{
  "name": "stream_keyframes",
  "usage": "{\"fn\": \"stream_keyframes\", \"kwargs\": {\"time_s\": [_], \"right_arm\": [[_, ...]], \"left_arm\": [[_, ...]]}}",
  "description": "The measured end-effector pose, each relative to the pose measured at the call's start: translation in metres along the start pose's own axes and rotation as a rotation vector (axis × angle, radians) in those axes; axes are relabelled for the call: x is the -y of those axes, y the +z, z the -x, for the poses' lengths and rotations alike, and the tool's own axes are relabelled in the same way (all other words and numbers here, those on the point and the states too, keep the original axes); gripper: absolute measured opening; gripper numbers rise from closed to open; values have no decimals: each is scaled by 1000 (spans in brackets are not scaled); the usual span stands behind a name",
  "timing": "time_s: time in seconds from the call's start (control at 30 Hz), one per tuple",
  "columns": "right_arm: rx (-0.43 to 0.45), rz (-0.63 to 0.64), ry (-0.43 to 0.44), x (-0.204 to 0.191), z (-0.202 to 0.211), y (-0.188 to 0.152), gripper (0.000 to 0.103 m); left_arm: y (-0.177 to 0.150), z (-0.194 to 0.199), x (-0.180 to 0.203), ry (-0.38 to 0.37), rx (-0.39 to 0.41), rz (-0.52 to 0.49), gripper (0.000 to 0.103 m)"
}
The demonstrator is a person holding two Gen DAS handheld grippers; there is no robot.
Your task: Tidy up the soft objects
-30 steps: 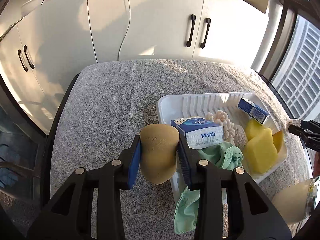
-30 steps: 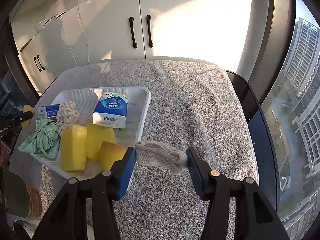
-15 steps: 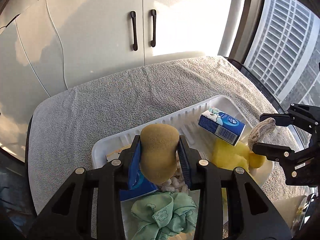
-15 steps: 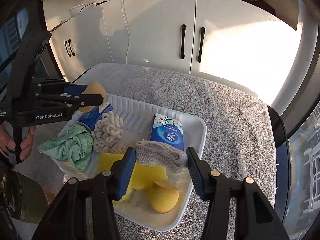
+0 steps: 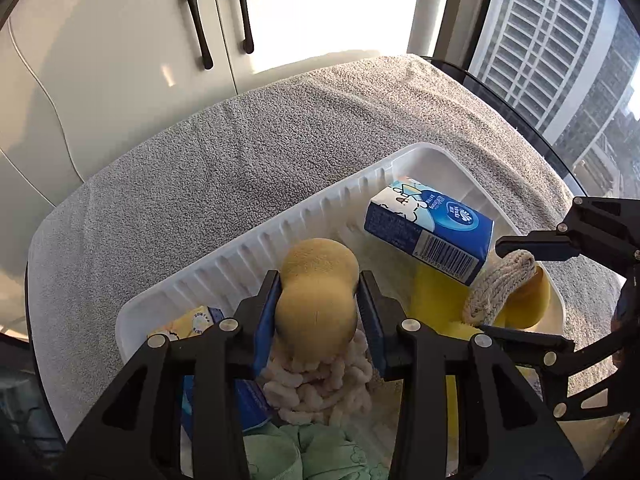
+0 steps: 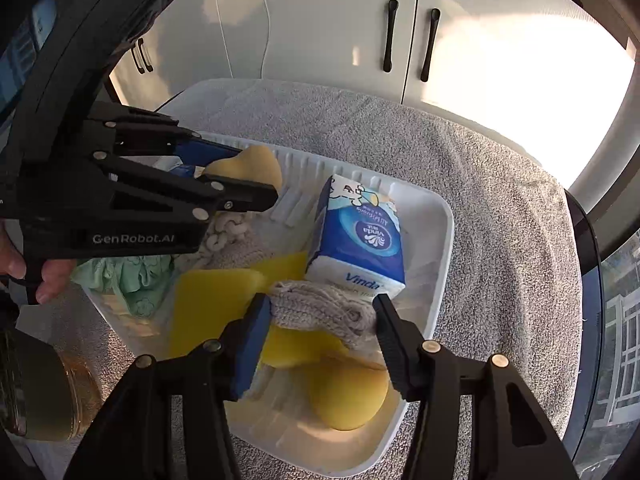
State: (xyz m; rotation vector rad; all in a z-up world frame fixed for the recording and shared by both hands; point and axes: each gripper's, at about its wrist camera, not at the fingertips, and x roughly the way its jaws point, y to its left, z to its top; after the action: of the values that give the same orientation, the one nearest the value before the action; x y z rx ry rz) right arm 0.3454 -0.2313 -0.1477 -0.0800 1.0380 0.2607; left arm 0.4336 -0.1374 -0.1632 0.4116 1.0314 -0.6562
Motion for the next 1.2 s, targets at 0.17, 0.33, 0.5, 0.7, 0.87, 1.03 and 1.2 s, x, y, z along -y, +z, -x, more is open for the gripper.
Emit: {"fn": "stream_keyframes", "kwargs": {"time_s": [0.17,0.33,0.5,0.7,0.87,1.03,1.2], "right_arm": [[-4,6,-1,0,-1,-5,59],[12,11,-16,-1,2,-7,65],[38,11,-8,-2,10,-7,68],[59,41,-50,-4,25,-12,70],[139,-10,-68,0,53,-18,72],[176,-58,-105,7,72,-26,78],[165,-114,-172,16,87,-46,90]], "left_arm": [[-3,-11,-2,-26,-29,25,41],[-4,-3,-4,7,1,37,43],[-2,15,-13,-10,44,79,48],[-10,44,-21,12,114,118,50],[-26,71,-31,44,172,173,58],[-50,94,-48,107,192,234,61],[-87,118,-70,165,215,326,67]]}}
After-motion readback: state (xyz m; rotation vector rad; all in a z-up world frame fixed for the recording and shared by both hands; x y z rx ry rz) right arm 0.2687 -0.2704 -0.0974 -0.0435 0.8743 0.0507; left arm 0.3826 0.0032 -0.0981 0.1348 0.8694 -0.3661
